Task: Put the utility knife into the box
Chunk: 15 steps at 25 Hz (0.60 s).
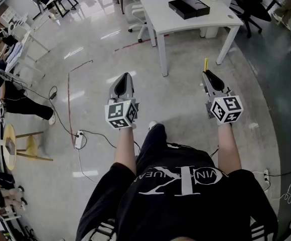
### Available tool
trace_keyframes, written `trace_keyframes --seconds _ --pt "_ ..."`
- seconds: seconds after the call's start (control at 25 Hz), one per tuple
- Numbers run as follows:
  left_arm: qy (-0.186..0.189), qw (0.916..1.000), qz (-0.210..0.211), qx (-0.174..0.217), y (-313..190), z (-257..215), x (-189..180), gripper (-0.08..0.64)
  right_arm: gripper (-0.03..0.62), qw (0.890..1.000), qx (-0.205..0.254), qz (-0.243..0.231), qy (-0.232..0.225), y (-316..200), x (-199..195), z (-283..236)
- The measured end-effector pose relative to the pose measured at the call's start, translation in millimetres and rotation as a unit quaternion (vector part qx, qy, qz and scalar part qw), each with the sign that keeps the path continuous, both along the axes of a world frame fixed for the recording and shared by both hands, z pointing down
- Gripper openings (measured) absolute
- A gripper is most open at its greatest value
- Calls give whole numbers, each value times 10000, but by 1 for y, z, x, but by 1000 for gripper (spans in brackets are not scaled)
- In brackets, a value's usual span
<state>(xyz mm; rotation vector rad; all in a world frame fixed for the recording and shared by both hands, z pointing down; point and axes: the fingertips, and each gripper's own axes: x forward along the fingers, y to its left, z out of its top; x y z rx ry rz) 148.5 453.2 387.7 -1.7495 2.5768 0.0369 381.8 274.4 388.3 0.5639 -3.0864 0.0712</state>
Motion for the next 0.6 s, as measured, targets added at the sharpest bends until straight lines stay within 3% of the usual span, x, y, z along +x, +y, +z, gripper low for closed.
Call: trace_keyframes --seconds 0.6 --pt "243 9996 37 -121 -53 25 -46 5 72 9996 -149 172 189 -54 -34 19"
